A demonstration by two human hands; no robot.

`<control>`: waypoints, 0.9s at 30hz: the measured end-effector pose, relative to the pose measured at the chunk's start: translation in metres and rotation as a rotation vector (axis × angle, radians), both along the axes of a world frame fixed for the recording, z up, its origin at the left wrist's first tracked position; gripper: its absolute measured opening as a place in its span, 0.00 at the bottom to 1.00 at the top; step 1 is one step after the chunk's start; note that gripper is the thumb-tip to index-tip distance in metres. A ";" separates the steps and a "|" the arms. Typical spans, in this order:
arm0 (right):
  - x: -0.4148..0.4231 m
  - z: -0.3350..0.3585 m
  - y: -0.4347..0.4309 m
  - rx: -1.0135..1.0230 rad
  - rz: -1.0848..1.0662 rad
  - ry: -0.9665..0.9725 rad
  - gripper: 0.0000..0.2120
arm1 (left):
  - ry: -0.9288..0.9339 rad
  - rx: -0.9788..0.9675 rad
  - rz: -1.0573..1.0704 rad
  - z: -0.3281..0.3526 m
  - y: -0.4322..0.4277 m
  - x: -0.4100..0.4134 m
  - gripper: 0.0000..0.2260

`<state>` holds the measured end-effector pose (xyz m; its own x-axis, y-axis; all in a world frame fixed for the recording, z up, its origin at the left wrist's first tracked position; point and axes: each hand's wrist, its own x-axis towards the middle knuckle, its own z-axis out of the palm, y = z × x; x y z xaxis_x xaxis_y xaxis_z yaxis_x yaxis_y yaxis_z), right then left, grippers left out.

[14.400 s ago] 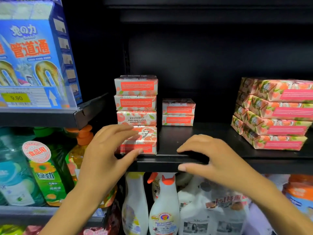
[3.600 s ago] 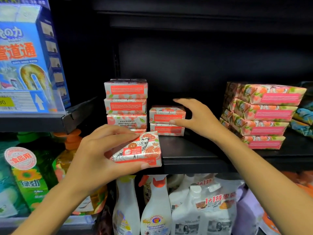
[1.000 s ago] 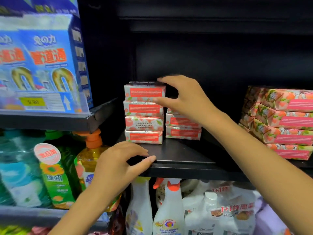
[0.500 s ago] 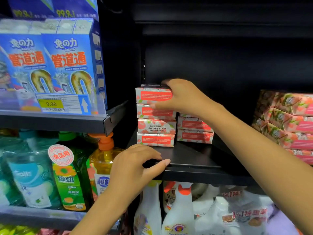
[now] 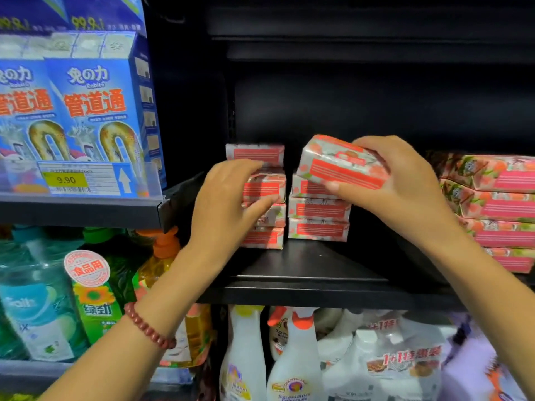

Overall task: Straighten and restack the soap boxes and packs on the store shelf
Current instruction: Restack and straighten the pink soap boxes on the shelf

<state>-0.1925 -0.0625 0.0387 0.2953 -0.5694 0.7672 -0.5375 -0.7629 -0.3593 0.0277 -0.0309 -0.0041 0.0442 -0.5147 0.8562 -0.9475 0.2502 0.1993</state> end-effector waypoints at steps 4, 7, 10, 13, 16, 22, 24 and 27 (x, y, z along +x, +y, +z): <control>-0.028 -0.017 0.004 0.032 -0.022 -0.042 0.29 | -0.085 0.129 0.138 0.005 -0.016 0.006 0.31; -0.040 -0.025 0.004 0.036 -0.046 -0.054 0.30 | -0.086 0.121 0.132 0.002 -0.018 0.008 0.33; -0.046 -0.028 0.004 0.029 -0.045 -0.080 0.29 | -0.118 0.070 0.107 0.001 -0.012 0.009 0.33; -0.048 -0.027 0.003 0.019 -0.044 -0.078 0.29 | -0.086 0.021 0.038 0.004 -0.007 0.010 0.33; -0.049 -0.026 0.001 0.008 -0.050 -0.064 0.30 | 0.084 0.002 -0.062 0.006 -0.007 0.012 0.32; -0.039 -0.016 -0.011 0.035 -0.012 -0.070 0.30 | 0.360 0.107 -0.132 0.000 -0.010 0.010 0.37; -0.032 -0.010 -0.021 0.037 -0.013 -0.027 0.32 | 0.314 0.053 -0.115 0.001 -0.006 0.009 0.35; -0.020 0.000 -0.039 0.065 -0.011 0.032 0.35 | 0.233 -0.029 -0.124 -0.003 0.008 0.004 0.33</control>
<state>-0.2122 -0.1011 0.0388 0.3123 -0.6213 0.7186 -0.5582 -0.7321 -0.3904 0.0319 -0.0226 -0.0072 0.1802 -0.5038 0.8448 -0.8387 0.3701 0.3996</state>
